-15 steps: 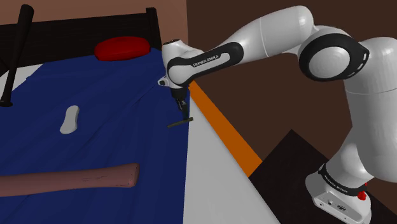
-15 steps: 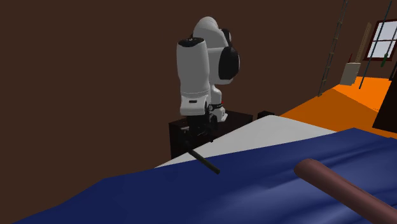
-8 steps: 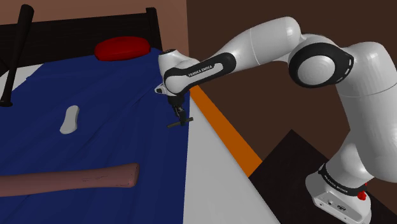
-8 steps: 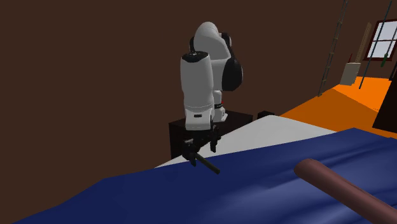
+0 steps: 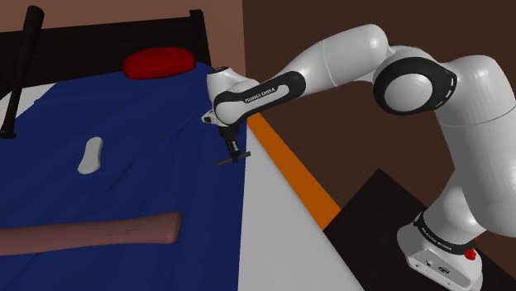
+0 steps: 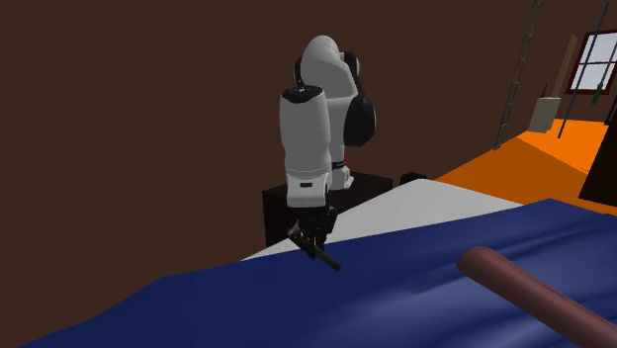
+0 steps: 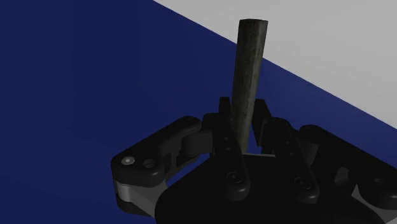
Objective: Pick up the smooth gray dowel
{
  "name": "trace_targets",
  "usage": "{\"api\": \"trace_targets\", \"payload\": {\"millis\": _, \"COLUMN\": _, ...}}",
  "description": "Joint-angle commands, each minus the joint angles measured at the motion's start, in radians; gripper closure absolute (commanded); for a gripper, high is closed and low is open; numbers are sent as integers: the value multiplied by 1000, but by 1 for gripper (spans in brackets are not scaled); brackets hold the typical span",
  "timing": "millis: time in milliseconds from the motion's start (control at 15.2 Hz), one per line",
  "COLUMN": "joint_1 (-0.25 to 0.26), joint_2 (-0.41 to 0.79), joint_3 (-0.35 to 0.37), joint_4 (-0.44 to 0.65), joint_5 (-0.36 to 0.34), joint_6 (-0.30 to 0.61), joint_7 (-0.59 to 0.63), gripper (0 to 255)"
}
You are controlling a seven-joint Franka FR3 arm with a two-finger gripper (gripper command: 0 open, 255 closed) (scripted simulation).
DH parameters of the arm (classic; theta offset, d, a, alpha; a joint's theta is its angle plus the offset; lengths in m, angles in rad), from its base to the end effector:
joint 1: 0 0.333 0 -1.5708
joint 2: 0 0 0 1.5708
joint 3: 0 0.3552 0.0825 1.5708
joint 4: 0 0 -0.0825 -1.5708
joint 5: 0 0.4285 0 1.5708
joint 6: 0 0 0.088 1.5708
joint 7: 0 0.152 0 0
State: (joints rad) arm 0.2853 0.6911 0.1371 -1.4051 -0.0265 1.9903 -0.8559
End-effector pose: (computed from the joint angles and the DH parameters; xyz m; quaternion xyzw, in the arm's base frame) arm 0.7138 0.2990 0.2538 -0.8056 -0.5895 0.0416 0.0425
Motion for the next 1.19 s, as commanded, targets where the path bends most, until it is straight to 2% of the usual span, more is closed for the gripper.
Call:
{"api": "trace_targets", "payload": {"millis": 0, "joint_1": 3, "joint_2": 6, "joint_3": 2, "joint_4": -2, "joint_5": 1, "joint_6": -1, "joint_7": 0, "gripper": 255}}
{"api": "trace_targets", "payload": {"millis": 264, "joint_1": 1, "joint_2": 4, "joint_3": 2, "joint_4": -4, "joint_5": 1, "joint_6": -2, "joint_7": -1, "gripper": 255}}
{"api": "trace_targets", "payload": {"millis": 1122, "joint_1": 0, "joint_2": -62, "joint_3": 7, "joint_4": 66, "joint_5": 8, "joint_6": -138, "joint_7": 2, "gripper": 255}}
